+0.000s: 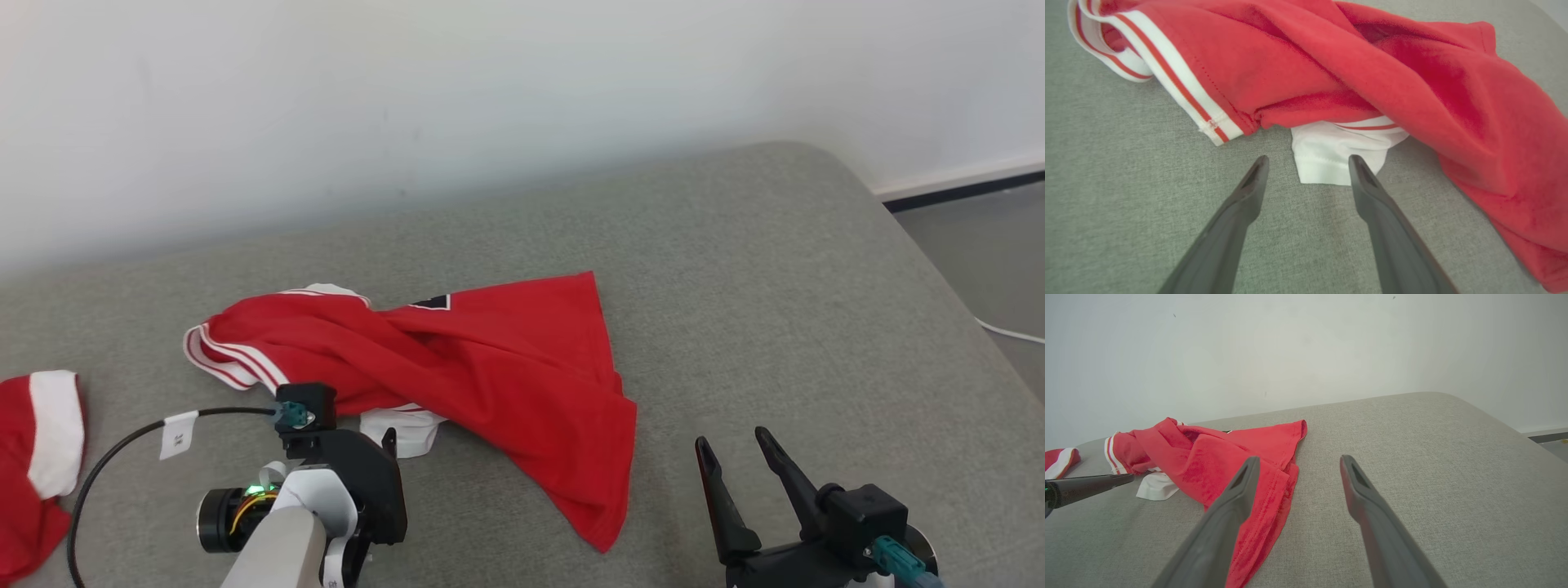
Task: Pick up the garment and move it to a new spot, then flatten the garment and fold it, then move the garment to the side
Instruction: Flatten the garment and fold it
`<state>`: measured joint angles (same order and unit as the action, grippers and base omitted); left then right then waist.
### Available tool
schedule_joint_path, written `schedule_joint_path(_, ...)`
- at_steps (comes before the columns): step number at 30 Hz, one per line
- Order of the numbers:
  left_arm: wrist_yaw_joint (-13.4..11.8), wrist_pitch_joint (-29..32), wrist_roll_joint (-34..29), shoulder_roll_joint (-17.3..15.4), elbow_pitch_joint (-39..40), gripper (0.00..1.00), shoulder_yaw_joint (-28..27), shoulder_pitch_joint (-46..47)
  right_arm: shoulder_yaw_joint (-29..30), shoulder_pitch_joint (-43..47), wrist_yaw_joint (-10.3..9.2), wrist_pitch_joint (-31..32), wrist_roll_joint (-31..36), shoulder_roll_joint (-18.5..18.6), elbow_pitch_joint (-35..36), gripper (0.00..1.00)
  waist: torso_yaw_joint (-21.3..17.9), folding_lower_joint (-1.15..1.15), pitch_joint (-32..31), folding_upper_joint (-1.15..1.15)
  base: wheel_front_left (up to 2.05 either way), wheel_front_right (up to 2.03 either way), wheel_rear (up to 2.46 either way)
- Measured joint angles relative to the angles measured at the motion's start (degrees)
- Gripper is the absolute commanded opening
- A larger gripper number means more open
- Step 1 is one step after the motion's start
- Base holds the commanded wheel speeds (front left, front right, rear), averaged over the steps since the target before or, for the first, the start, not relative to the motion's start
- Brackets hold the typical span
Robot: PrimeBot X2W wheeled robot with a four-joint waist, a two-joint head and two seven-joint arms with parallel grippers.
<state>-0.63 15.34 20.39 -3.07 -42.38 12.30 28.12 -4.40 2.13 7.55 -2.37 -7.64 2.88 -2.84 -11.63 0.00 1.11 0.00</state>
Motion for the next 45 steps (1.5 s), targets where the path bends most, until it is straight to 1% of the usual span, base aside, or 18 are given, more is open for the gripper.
schedule_joint_path(2, -1.3, 1.0, -0.5, 0.0, 0.8, 1.0, 0.5, 0.0, 0.0, -0.3, 0.0, -0.2, -0.2, 0.0, 0.0, 1.0, -0.7, 0.0, 0.5, 0.0, 0.0, 0.0, 0.0)
schedule_joint_path(3, -1.3, 1.0, -0.5, 0.0, 0.8, 1.0, 0.5, 0.0, 0.0, -0.3, 0.0, -0.2, -0.2, 0.0, 0.0, 1.0, -0.7, 0.0, 0.5, 0.0, 0.0, 0.0, 0.0)
schedule_joint_path(5, -2.3, 1.7, -0.6, 0.0, 1.1, 1.0, 0.6, 0.0, -0.1, -0.6, 0.0, -0.3, -0.3, 0.0, -0.1, 1.0, -1.5, 0.0, 1.0, 0.0, 0.0, 0.0, 0.0)
schedule_joint_path(8, -3.4, 2.7, -0.8, -0.9, 0.5, 1.0, 0.3, 0.5, -0.1, -0.9, 0.0, -0.8, -0.4, 0.0, -0.4, 1.0, -2.7, 0.0, 1.9, 0.0, 0.0, 0.0, 0.0)
schedule_joint_path(11, -4.3, 3.2, -0.9, -1.7, -0.7, 1.0, 0.0, 1.8, -0.2, -1.3, 0.0, -1.4, -0.7, 0.0, -0.8, 1.0, -3.6, 0.0, 3.1, 0.0, 0.0, 0.0, 0.0)
schedule_joint_path(14, -4.6, 3.7, -1.0, -2.3, -2.7, 1.0, -0.1, 3.4, -0.4, -1.9, 0.0, -1.8, -0.9, 0.0, -1.2, 1.0, -4.5, 0.0, 4.2, 0.01, 0.0, 0.0, 0.0)
schedule_joint_path(15, -4.4, 4.0, -0.9, -2.3, -3.4, 0.74, -0.2, 3.8, -0.4, -2.1, 0.0, -2.0, -1.0, 0.0, -1.3, 1.0, -4.7, 0.01, 4.6, 0.01, 0.0, 0.0, 0.0)
schedule_joint_path(16, -4.2, 4.3, -0.5, -2.3, -4.0, 0.4, -0.1, 4.3, -0.5, -2.3, 0.0, -2.2, -1.1, 0.0, -1.3, 1.0, -4.9, 0.0, 4.9, 0.01, 0.0, 0.0, 0.0)
schedule_joint_path(17, -3.9, 4.5, -0.6, -2.3, -4.6, 0.0, 0.1, 4.8, -0.4, -2.4, 0.0, -2.2, -1.2, 0.0, -1.4, 1.0, -5.0, 0.01, 5.2, 0.01, 0.0, 0.0, 0.0)
schedule_joint_path(22, -1.8, 5.3, 0.9, -2.0, -5.5, 0.0, 0.1, 5.7, -0.1, -2.7, 0.0, -2.6, -1.4, 0.0, -1.7, 1.0, -4.9, 0.0, 6.3, 0.01, 0.0, 0.0, 0.0)
schedule_joint_path(26, -0.9, 3.3, 1.5, -1.9, -3.1, 0.0, 0.0, 3.9, -0.4, -3.3, 0.0, -1.5, -0.1, 0.0, -1.7, 1.0, -3.5, 0.01, 6.5, 0.01, 0.0, 0.0, 0.0)
schedule_joint_path(31, -1.0, 1.5, 2.8, -1.6, 3.2, 0.0, 0.1, -1.2, -0.9, -4.4, 0.0, 6.4, -0.5, 0.0, -2.0, 1.0, -1.0, 0.01, 6.6, 0.01, 0.0, 0.0, 0.0)
schedule_joint_path(32, -1.4, 1.6, 2.9, -1.6, 5.9, 0.0, 0.4, -3.0, -0.8, -5.1, 0.0, 10.9, -1.4, 0.0, -2.1, 1.0, 0.1, 0.01, 6.6, 0.01, 0.0, 0.0, 0.0)
schedule_joint_path(33, -1.5, 1.6, 2.9, -1.5, 7.3, 0.0, 0.5, -3.8, -0.7, -5.5, 0.0, 13.5, -1.5, 0.0, -2.4, 1.0, 0.7, 0.01, 6.6, 0.01, 0.0, 0.0, 0.0)
schedule_joint_path(37, -2.5, 2.5, 3.4, -1.3, 12.0, 0.0, 0.9, -5.4, -2.9, -9.2, 0.0, 20.9, -1.2, 0.1, -3.8, 1.0, 2.6, 0.01, 7.0, 0.01, 0.0, 0.0, 0.0)
schedule_joint_path(38, -2.7, 3.0, 3.4, -1.3, 12.8, 0.0, 1.1, -5.6, -3.3, -10.3, 0.0, 22.4, -2.1, 0.0, -4.6, 1.0, 3.0, 0.01, 7.1, 0.01, 0.0, 0.0, 0.0)
schedule_joint_path(41, -3.2, 4.0, 3.4, -1.1, 15.1, 0.0, 1.5, -6.2, -3.7, -12.8, 0.0, 25.4, -3.4, -0.1, -7.4, 1.0, 4.1, 0.01, 7.9, 0.01, 0.0, 0.0, 0.0)
schedule_joint_path(45, -3.6, 4.8, 3.5, -1.1, 17.2, 0.0, 2.2, -6.8, 0.5, -14.8, 0.0, 26.3, -1.4, 0.0, -10.8, 1.0, 5.4, 0.01, 9.0, 0.01, 0.0, 0.0, 0.0)
